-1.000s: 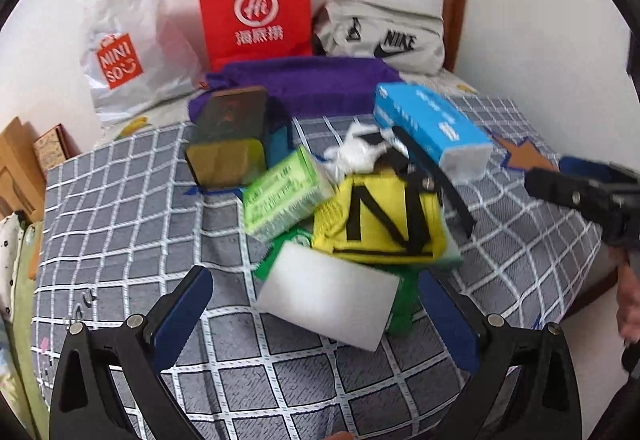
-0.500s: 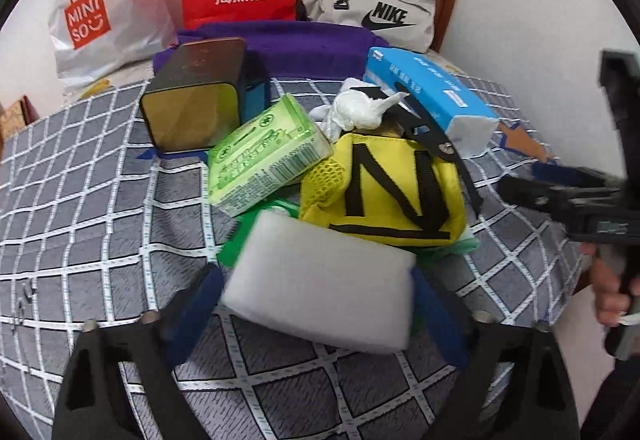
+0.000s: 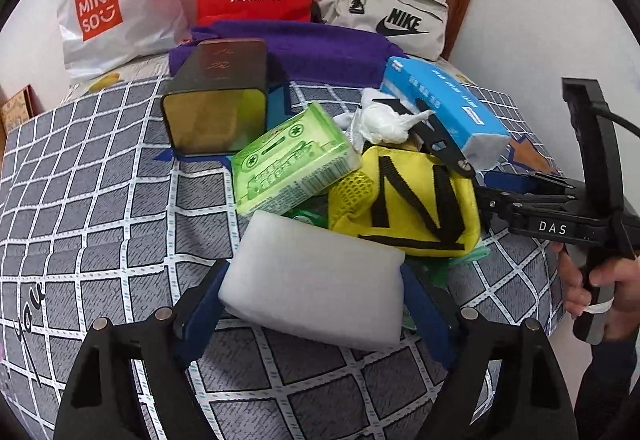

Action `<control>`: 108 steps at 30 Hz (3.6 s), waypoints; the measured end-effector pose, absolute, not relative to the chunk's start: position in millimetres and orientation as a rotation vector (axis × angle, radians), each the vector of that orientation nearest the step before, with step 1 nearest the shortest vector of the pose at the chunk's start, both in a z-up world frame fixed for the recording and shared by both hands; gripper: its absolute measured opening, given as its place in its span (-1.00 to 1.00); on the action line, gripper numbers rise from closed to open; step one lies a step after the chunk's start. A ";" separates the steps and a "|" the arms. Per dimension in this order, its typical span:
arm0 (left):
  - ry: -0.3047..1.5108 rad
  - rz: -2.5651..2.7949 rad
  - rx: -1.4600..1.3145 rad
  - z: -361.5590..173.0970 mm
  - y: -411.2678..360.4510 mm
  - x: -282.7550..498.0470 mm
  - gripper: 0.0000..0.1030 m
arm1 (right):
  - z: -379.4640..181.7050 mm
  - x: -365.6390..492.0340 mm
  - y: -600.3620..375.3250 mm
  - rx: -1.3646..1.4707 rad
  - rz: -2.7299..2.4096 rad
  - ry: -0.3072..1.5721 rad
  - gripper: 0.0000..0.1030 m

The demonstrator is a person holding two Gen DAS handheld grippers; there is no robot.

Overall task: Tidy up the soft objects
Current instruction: 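Grasp the black watch strap with the right tool while the left tool grasps the white sponge block, then carry the strap with the right tool while the left tool carries the sponge toward the purple towel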

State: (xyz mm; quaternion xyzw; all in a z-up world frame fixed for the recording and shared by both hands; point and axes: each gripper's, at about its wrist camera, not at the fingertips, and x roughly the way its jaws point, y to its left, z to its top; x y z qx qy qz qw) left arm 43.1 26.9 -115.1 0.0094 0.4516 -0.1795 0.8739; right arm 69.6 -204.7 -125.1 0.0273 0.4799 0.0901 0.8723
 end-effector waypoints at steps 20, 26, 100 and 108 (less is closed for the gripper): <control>0.916 -0.351 -0.020 -98.8 37.4 34.5 0.62 | -105.0 42.0 -199.4 0.040 0.310 0.921 -0.62; 0.916 -0.359 -0.026 -97.2 37.2 30.1 0.62 | -110.1 37.8 -198.9 0.027 0.326 0.953 -0.62; 0.861 -0.109 0.038 -14.4 37.1 287.9 0.62 | -29.8 278.5 -241.0 0.054 0.160 0.882 -0.60; 0.897 -0.112 0.043 -32.1 29.8 327.9 0.62 | -49.1 329.1 -244.7 0.063 0.156 0.924 -0.60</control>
